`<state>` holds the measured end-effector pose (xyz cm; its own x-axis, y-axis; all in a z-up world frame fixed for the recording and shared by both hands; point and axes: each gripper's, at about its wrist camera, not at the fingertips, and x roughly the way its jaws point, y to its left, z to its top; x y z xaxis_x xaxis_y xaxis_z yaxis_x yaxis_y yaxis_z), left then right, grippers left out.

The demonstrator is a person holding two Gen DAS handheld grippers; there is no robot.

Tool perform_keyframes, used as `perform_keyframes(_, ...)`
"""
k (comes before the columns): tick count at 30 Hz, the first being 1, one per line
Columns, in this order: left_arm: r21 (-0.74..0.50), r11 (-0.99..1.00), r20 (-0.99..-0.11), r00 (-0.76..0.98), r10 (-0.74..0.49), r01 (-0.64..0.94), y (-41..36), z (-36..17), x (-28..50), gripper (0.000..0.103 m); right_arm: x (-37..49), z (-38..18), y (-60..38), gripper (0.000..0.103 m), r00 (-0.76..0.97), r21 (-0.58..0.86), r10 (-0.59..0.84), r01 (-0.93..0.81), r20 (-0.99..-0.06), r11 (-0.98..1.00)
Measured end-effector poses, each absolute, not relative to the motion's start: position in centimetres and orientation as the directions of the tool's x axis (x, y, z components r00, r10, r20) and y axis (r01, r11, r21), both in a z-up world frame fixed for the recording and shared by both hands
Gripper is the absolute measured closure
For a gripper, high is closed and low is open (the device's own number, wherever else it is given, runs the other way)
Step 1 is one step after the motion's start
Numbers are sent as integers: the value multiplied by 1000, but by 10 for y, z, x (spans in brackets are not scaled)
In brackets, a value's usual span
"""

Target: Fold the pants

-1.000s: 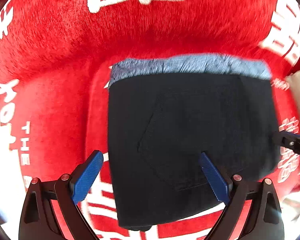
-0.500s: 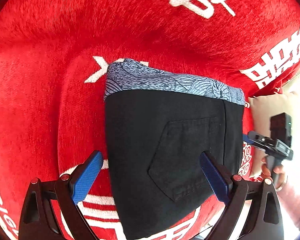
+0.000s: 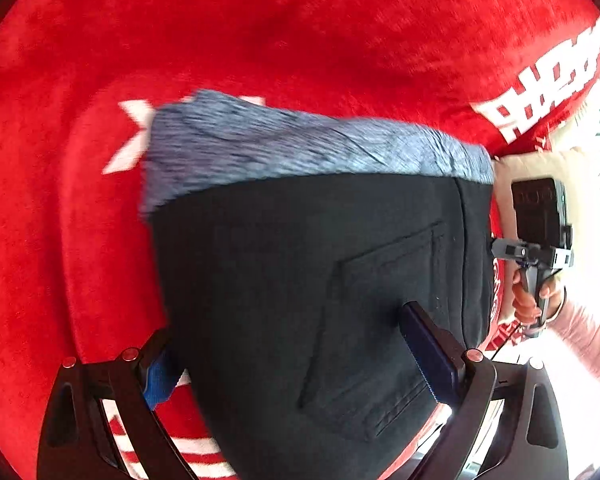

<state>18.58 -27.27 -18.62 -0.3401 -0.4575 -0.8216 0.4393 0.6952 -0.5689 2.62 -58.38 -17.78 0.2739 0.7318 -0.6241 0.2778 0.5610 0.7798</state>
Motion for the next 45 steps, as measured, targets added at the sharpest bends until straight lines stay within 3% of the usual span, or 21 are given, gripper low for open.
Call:
perform_keyframes(6, -551, 722, -834, -307, -458, 419, -269, -185, 183, 6, 38, -181, -573, 30, 244, 764, 727, 288, -641, 577)
perform_keyframes(9, -526, 739, -850, -264, -455, 421, -267, -177, 179, 17, 38, -182, -574, 39, 242, 745, 713, 351, -658, 568)
perform_keyframes(11, -510, 747, -860, -233, -454, 427, -266, -168, 176, 25, 34, -178, -572, 53, 257, 741, 705, 373, -661, 559)
perform_keyframes(14, -495, 755, -868, -199, -455, 430, -262, -155, 173, 38, 32, -167, -569, 64, 296, 753, 701, 381, -649, 537)
perform_keyframes(16, -494, 757, -868, -186, -460, 428, -259, -148, 171, 45, 26, -159, -569, 65, 319, 769, 708, 384, -630, 511)
perform_keyframes(29, -465, 766, -881, -148, -449, 444, -235, -88, 126, 47, -19, -110, -554, 66, 331, 799, 737, 371, -590, 473)
perform_keyframes(35, -467, 781, -882, -163, -442, 415, -221, -92, 86, 47, -58, -103, -537, 66, 326, 792, 734, 386, -596, 473)
perform_keyframes(39, -461, 804, -887, -187, -421, 376, -216, -124, 70, 47, -76, -116, -524, 64, 291, 749, 701, 400, -651, 529)
perform_keyframes(41, -459, 816, -888, -169, -427, 351, -211, -133, 67, 37, -81, -129, -518, 57, 263, 693, 657, 442, -707, 569)
perform_keyframes(45, -415, 846, -909, -111, -402, 334, -197, -122, 70, 35, -89, -129, -512, 48, 254, 592, 550, 517, -796, 618)
